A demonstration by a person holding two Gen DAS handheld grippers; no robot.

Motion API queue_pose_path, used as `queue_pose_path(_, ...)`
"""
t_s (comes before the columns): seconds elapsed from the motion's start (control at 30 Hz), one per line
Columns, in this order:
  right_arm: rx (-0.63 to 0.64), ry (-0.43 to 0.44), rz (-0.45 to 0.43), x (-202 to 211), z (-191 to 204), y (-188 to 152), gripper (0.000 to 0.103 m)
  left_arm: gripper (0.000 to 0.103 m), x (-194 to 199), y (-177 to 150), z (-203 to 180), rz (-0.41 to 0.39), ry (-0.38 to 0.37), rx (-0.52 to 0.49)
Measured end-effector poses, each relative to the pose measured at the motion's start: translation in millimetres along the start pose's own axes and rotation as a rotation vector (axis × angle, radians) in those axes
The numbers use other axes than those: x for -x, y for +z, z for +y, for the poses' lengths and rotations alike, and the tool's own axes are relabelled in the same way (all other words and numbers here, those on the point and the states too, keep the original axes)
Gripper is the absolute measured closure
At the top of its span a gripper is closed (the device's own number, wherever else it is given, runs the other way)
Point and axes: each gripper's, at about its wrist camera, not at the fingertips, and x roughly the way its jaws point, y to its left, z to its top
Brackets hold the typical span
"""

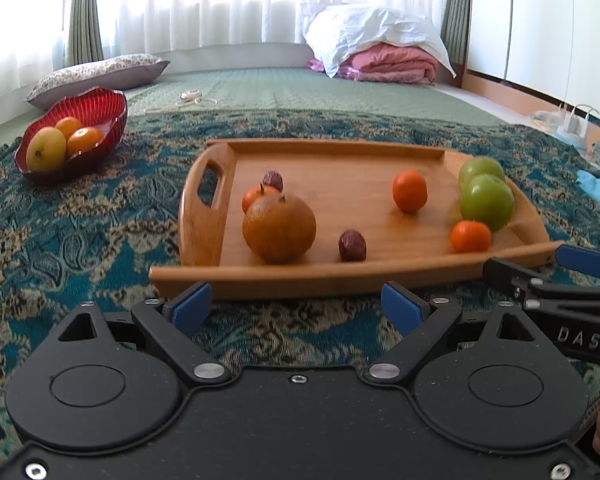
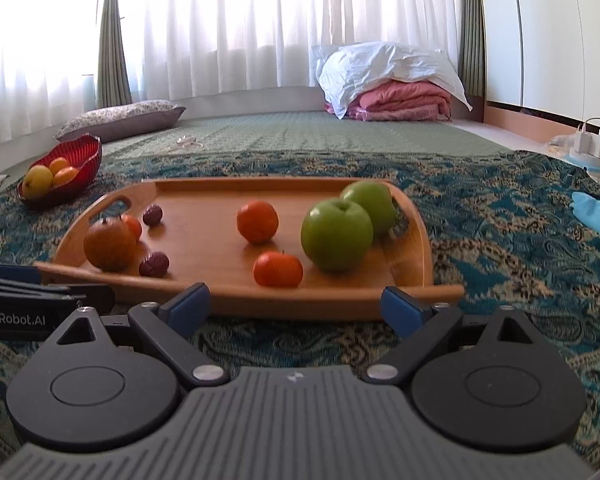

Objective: Organize fruits

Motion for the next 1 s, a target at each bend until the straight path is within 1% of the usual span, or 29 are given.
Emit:
queue_pose_path(0.17,0.034,-0.006,0.032,-2.9,3.8,-12.1,0.005,0.011,-4.4,-9.0,-2.3,0.01,0.029,-0.013)
queue_pose_path(0.4,0.041,-0.018,0.065,-10.0,4.4,-17.4,0.004,0.011,-12.0,-15.5,-0.2,0.032,0.047,0.002)
queue_pose_path(0.73,0.048,-0.019,0.095,-16.9,5.3,-20.9,0.001,0.006,-18.8,-18.9,-1.4,0.042,0.063,0.001)
queue_pose_path(1.0,0.044,-0.009,0.117,-21.4,4.3,-20.4,0.0,0.002,-23.6,-19.0,1.7,0.053,0.064,0.021)
